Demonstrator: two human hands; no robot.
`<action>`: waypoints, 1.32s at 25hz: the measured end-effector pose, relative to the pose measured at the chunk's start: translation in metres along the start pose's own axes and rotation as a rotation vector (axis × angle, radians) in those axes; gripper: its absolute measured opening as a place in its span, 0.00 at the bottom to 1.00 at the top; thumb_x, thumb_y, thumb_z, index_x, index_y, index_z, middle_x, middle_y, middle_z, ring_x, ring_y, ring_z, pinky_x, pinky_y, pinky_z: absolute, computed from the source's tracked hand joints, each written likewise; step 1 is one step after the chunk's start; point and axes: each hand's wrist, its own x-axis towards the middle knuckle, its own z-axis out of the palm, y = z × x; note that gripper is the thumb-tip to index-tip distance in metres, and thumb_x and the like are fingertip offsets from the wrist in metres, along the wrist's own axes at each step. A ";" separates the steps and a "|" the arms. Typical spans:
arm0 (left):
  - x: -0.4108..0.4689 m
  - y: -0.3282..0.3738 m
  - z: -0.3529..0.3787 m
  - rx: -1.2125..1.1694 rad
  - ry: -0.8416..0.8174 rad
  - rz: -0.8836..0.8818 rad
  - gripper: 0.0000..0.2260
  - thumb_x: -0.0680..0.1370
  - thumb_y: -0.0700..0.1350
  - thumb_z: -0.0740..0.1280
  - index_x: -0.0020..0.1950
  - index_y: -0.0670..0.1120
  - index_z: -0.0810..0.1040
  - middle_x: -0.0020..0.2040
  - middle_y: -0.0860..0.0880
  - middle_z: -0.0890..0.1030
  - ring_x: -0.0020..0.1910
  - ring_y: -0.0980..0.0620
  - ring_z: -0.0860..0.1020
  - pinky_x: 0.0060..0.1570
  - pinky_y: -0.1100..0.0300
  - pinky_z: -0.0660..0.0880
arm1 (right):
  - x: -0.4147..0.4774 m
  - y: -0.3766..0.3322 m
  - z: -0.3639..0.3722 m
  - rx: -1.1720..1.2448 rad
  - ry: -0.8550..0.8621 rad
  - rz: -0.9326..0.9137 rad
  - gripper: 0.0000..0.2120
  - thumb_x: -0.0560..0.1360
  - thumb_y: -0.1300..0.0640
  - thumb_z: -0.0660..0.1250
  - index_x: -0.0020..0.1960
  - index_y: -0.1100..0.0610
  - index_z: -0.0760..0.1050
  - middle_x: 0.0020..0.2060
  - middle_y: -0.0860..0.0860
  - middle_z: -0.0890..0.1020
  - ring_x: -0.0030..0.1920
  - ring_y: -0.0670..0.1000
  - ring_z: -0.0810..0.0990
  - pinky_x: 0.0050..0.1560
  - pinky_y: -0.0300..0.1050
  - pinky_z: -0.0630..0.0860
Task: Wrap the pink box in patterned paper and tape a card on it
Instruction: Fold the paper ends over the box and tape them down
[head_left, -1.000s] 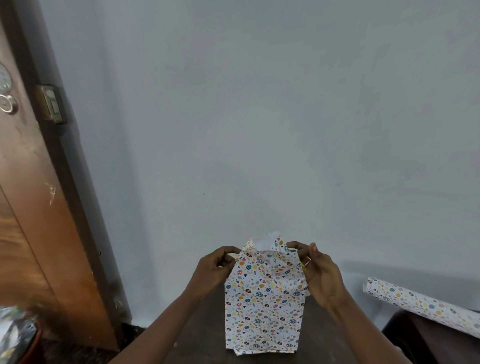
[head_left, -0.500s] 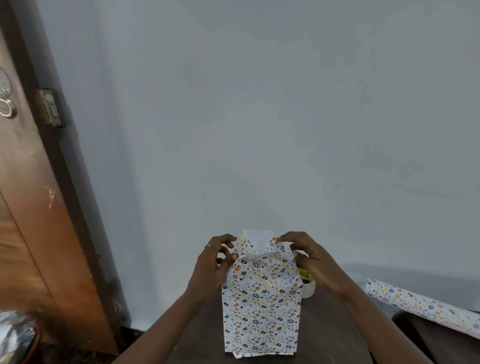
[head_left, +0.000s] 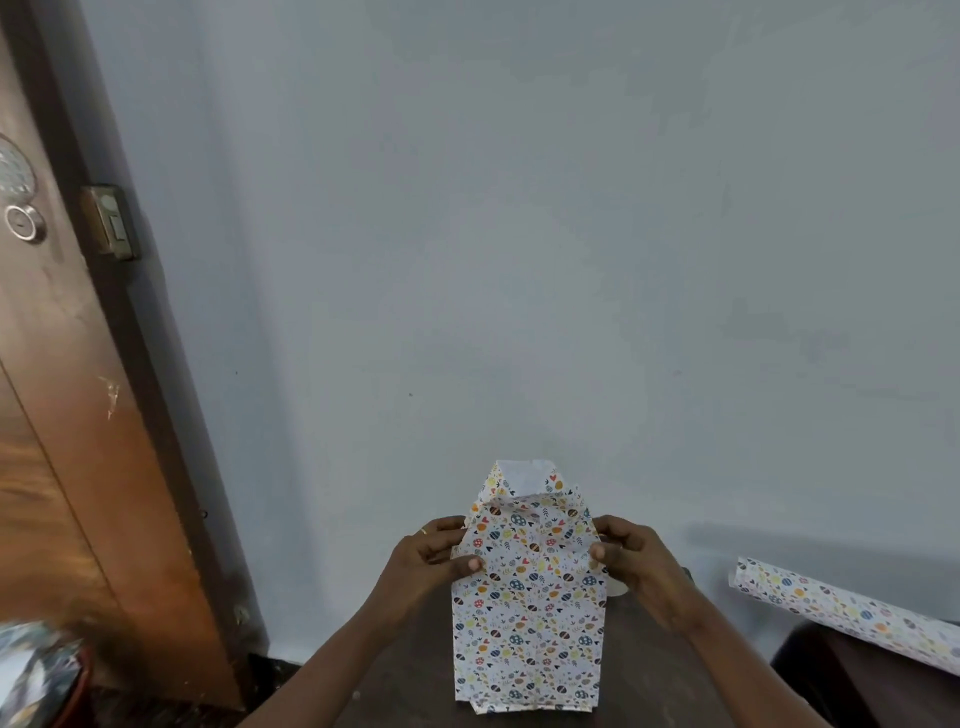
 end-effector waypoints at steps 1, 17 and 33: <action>0.001 0.000 0.003 0.006 0.023 -0.001 0.12 0.66 0.52 0.77 0.48 0.51 0.86 0.59 0.51 0.78 0.55 0.59 0.79 0.51 0.64 0.77 | 0.000 0.007 0.001 0.021 0.040 -0.012 0.34 0.55 0.41 0.80 0.52 0.63 0.81 0.49 0.58 0.84 0.50 0.57 0.83 0.50 0.49 0.79; 0.001 -0.020 0.001 -0.125 0.190 0.033 0.12 0.64 0.41 0.78 0.46 0.43 0.85 0.53 0.48 0.84 0.52 0.51 0.82 0.48 0.63 0.79 | -0.001 0.016 -0.013 0.046 0.160 -0.032 0.28 0.48 0.47 0.84 0.42 0.61 0.84 0.48 0.59 0.84 0.50 0.57 0.83 0.49 0.46 0.81; -0.003 0.004 0.016 -0.060 -0.024 0.047 0.14 0.73 0.43 0.72 0.53 0.59 0.82 0.54 0.55 0.83 0.54 0.51 0.82 0.52 0.60 0.78 | -0.001 0.001 0.003 0.056 0.061 -0.018 0.29 0.51 0.45 0.82 0.46 0.61 0.85 0.59 0.42 0.80 0.59 0.45 0.79 0.52 0.44 0.78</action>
